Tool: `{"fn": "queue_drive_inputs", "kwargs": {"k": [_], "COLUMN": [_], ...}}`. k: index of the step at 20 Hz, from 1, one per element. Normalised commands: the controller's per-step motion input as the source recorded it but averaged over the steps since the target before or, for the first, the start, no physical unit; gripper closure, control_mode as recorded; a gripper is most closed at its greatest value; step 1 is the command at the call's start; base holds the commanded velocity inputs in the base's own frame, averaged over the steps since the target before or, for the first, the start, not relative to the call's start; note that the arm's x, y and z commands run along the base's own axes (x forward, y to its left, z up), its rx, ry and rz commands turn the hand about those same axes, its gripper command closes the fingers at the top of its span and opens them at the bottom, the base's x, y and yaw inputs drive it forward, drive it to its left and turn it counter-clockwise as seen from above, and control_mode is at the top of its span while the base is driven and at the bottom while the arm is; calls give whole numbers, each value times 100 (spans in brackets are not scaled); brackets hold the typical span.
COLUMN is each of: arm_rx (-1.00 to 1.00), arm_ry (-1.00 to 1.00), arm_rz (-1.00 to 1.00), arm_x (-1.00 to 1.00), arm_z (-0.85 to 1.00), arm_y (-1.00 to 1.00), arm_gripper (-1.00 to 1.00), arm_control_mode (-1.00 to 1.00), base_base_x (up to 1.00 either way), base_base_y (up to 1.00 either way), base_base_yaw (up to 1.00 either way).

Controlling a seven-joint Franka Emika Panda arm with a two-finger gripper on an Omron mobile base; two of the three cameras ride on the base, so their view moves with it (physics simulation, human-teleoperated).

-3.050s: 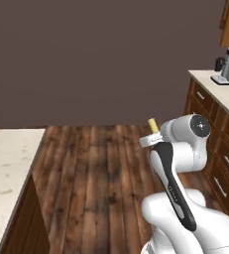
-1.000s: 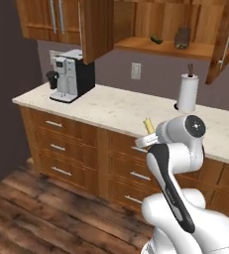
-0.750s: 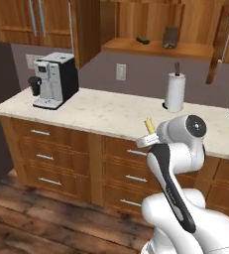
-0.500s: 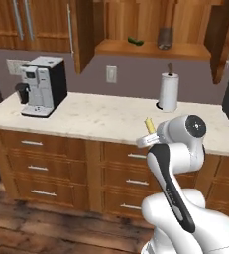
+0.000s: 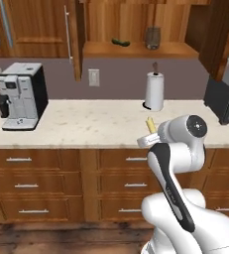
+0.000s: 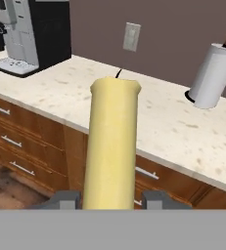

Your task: Pick the candle and jar from the dining table and place them in the open cabinet. Close the cabinet after placing the objects.

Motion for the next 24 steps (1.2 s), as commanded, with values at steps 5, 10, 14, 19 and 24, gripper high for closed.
{"fn": "queue_drive_inputs", "kwargs": {"k": [5, 10, 14, 19, 24], "arm_rx": [0, 0, 0, 0, 0], "arm_ry": [0, 0, 0, 0, 0], "arm_rz": [0, 0, 0, 0, 0], "arm_x": [0, 0, 0, 0, 0], "arm_z": [0, 0, 0, 0, 0], "arm_y": [0, 0, 0, 0, 0], "arm_gripper": [100, 100, 100, 100, 100], "arm_control_mode": [100, 100, 100, 100, 100], "base_base_x": [11, 12, 22, 35, 51], "base_base_y": [40, 40, 29, 29, 30], "base_base_yaw": [-27, -24, -25, -21, -15]}}
